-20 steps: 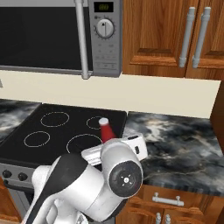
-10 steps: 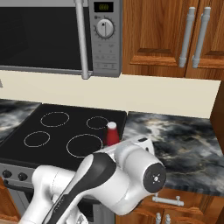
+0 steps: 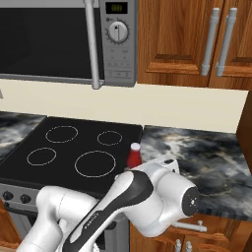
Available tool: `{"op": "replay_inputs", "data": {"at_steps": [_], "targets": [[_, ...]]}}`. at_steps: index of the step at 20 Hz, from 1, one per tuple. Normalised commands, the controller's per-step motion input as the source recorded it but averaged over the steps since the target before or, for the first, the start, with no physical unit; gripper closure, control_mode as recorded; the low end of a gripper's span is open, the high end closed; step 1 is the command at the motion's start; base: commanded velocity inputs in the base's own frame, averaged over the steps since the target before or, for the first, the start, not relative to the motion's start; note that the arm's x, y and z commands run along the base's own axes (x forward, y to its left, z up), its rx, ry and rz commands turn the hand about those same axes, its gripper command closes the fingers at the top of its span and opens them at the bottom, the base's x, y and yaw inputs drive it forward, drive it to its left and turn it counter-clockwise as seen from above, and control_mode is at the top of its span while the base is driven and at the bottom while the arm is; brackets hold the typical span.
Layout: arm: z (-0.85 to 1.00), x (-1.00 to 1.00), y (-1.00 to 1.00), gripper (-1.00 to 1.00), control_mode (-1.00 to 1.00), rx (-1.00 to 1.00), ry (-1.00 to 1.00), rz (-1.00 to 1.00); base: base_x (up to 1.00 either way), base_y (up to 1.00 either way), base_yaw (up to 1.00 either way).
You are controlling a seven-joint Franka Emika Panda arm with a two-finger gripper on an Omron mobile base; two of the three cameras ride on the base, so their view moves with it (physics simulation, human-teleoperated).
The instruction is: Take 2 condiments from the cabinet and move them on the counter near the stove.Make sure the condiments are lined up with each other, next to each other.
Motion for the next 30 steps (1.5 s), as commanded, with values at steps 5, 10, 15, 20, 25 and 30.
{"op": "replay_inputs", "data": {"at_steps": [5,10,15,20,25,30], "targets": [[-0.29,0.26,-0.02,1.00,-1.00,0.00,0.00,0.01,0.00,0.00,0.00],[-0.22,0.23,0.00,1.00,-1.00,0.00,0.01,0.00,0.00,0.00,0.00],[-0.31,0.19,0.00,1.00,-1.00,0.00,0.00,0.00,0.00,0.00,0.00],[-0.30,0.10,0.00,1.00,-1.00,0.01,0.00,0.00,0.00,0.00,0.00],[-0.27,0.11,0.00,1.00,-1.00,0.03,0.00,0.01,0.00,0.00,0.00],[-0.21,0.15,0.00,1.00,-1.00,0.03,0.00,0.00,0.00,0.00,0.00]]}}
